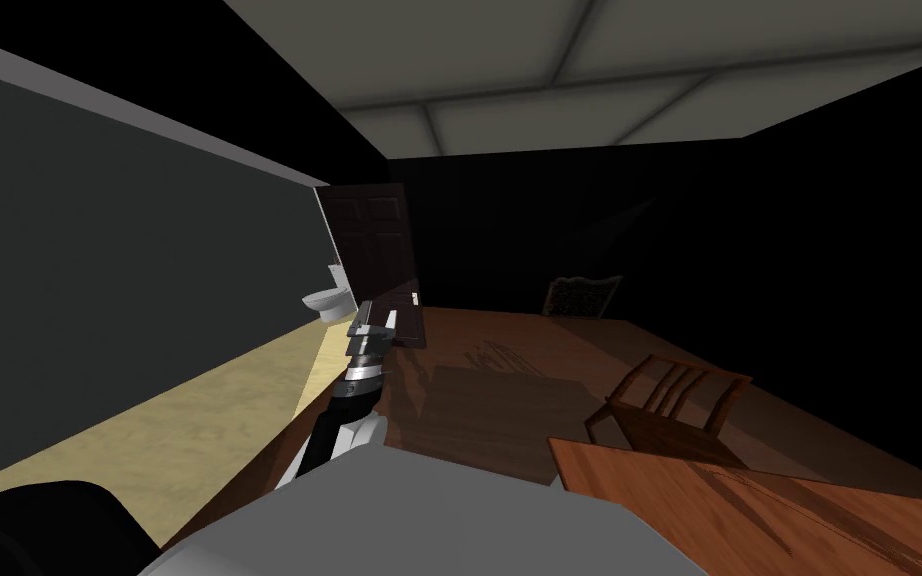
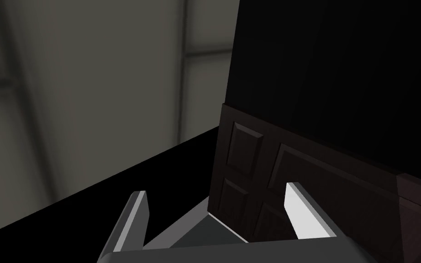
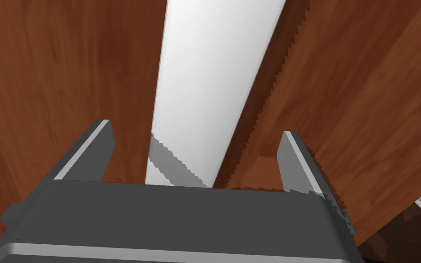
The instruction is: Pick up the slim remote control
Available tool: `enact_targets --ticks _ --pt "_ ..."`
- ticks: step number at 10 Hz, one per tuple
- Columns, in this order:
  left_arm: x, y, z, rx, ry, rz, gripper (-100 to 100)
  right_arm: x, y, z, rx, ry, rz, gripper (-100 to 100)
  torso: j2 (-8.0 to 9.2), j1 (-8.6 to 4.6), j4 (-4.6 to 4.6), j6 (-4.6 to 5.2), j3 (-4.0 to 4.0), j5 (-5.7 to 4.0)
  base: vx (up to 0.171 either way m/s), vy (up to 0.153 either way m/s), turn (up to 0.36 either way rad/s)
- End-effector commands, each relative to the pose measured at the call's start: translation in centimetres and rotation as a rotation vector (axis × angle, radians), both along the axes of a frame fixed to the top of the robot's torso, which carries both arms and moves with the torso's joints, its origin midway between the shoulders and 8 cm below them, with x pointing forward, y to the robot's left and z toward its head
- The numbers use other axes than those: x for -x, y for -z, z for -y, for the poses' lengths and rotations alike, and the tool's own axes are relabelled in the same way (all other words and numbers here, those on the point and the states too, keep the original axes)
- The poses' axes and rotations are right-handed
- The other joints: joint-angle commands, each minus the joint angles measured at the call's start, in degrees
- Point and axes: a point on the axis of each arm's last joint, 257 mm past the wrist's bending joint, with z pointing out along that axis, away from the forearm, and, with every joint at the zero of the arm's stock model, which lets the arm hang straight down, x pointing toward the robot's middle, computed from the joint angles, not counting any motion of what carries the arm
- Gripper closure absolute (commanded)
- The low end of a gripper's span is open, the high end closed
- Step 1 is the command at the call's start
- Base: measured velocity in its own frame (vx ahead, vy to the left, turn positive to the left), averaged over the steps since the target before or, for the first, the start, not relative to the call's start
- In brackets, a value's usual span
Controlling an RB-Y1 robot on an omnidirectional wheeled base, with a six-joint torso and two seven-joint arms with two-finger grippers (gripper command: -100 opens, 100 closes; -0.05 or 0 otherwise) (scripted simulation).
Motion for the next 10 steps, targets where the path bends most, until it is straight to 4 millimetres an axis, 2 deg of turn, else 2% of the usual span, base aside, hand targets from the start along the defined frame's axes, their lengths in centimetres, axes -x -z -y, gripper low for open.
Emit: enact_targets --ticks 1,2,3,6,7,8,10 --pt "0.0 0.0 0.0 0.0 0.0 0.0 0 0.0 0.0 0.0 0.0 0.0 0.0 -100 0.0 0.0 0.0 0.0 0.0 0.0 0.004 -0.033 0.025" --pt "0.0 0.0 0.0 0.0 0.0 0.0 0 0.0 0.0 0.0 0.0 -0.002 -0.001 0 0.02 0.17 0.0 0.02 0.01 0.04 0.001 -0.008 -0.002" --pt "0.0 0.0 0.0 0.0 0.0 0.0 0 0.2 0.8 -0.5 0.0 0.005 0.001 -100 0.04 0.29 0.01 0.02 0.02 0.08 -0.008 -0.018 0.044" --pt "0.0 0.0 0.0 0.0 0.0 0.0 0 0.6 2.4 -1.7 -0.001 0.018 0.003 -100 0.1 0.2 0.02 0.02 0.06 0.05 -0.014 -0.037 0.054" --pt "0.0 0.0 0.0 0.0 0.0 0.0 0 0.5 2.0 -1.5 -0.002 0.015 0.003 -100 0.1 0.21 0.02 0.02 0.06 0.06 -0.005 -0.016 0.011" --pt "0.0 0.0 0.0 0.0 0.0 0.0 0 0.5 2.1 -1.5 -0.001 0.015 0.003 100 0.07 0.27 0.01 0.03 0.04 0.08 0.0 0.0 0.0" --pt "0.0 0.0 0.0 0.0 0.0 0.0 0 0.5 2.1 -1.6 -0.005 0.019 0.004 100 0.07 0.25 0.03 -0.04 0.05 0.07 0.0 0.0 0.0"
